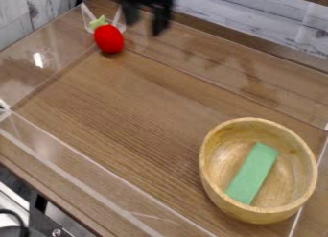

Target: Move the red fruit to the right side of the table

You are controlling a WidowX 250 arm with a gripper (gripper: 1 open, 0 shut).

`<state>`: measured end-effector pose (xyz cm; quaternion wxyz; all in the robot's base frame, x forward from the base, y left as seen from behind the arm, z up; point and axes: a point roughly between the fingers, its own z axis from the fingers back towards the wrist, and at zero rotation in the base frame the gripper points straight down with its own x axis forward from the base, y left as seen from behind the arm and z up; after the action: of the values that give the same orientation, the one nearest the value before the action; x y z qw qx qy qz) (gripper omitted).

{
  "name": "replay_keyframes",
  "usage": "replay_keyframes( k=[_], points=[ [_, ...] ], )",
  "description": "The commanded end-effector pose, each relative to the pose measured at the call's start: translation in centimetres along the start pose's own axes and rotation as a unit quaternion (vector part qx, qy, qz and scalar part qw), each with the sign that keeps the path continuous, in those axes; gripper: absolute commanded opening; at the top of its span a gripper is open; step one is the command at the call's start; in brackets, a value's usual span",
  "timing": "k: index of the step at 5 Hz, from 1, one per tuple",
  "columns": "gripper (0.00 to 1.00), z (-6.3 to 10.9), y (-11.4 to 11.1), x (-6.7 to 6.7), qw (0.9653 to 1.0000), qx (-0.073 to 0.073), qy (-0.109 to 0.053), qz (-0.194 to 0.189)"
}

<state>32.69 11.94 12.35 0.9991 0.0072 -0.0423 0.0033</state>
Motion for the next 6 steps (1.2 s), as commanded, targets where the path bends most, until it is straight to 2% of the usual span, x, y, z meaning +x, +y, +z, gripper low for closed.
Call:
replay_keyframes(
  k=[1,2,3,4,6],
  points=[
    [1.0,1.6,4.5,1.2,0.9988,0.02,-0.042,0.013],
    [1.0,1.7,8.1,2.1,0.9972,0.03,-0.046,0.05],
    [1.0,1.3,9.1,3.6,0.9946,0.038,-0.046,0.084],
    [1.0,-0.7,9.3,4.3,0.9959,0.038,-0.049,0.067],
    [1.0,-4.5,8.8,4.3,0.9978,0.036,-0.053,0.019]
  ],
)
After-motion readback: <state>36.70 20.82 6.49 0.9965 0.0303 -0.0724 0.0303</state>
